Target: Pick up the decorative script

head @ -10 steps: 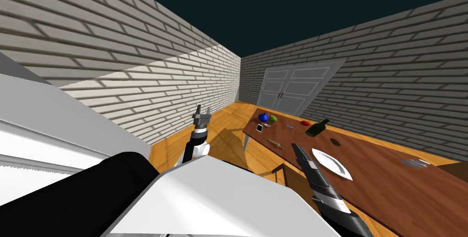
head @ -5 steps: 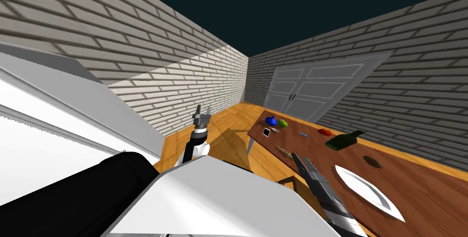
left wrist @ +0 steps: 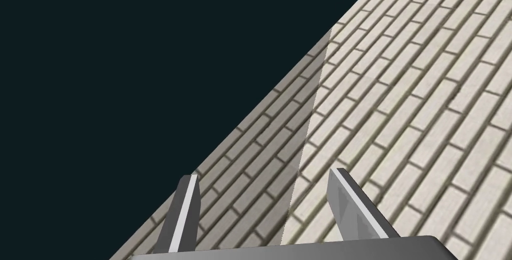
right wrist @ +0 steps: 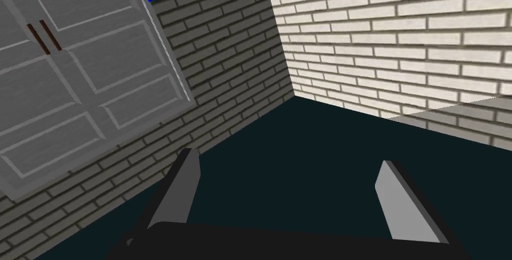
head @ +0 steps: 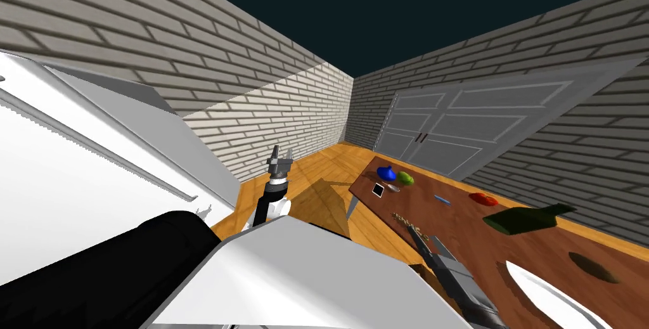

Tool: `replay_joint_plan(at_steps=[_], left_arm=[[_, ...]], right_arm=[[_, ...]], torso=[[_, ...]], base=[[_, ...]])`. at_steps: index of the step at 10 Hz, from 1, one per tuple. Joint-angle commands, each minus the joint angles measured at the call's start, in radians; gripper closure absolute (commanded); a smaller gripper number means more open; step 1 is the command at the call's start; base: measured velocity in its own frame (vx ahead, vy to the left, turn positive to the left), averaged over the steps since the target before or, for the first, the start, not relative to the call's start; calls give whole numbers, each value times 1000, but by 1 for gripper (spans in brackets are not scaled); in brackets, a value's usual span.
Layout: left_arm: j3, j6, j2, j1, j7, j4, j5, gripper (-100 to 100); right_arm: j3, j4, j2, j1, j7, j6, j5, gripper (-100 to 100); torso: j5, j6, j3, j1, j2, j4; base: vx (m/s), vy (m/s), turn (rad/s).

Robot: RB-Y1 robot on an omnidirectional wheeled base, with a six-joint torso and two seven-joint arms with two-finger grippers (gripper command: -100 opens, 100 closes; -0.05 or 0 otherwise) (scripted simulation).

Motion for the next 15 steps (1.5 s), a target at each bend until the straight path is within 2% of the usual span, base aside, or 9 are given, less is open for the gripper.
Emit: replay_joint_plan(at_steps=[1,2,3,4,5,7,10,12,15], left_arm=[[0,0,0,0,0,0,0,0],[0,0,0,0,0,0,0,0],[0,0,0,0,0,0,0,0],[0,0,0,0,0,0,0,0],[0,0,0,0,0,0,0,0],[0,0,0,0,0,0,0,0],[0,0,0,0,0,0,0,0],[0,0,0,0,0,0,0,0],[0,0,0,0,0,0,0,0]], right_arm=[[-36,37,0,23,12,-14,50,-100],[-36,37,0,23,12,-14,76,-100],[-69,74,1,42,25,-28,107,-100],[-69,74,1,42,25,-28,137,-100],[-102,113,2,60,38,-43,164,-100],[-102,113,2,60,38,-43,205,-100],[-166,192,5,91,63,-73,298,-100],[-166,192,5,91,63,-73,332,-100],[-225,272,9,116,88,-105,429,-100]], torso=[[0,0,0,0,0,0],[0,-1,0,0,0,0],[0,0,0,0,-1,0],[0,-1,-1,0,-1,0],[0,0,-1,-1,-1,0],[0,0,-1,-1,-1,0],[0,0,0,-1,-1,0],[-1,0,-1,-2,-1,0],[0,0,0,-1,0,0]], base=[[28,12,319],[36,1,200],[47,6,350],[41,-4,143],[52,3,331],[32,-8,84],[40,-11,303],[30,-25,55],[34,-25,297]])
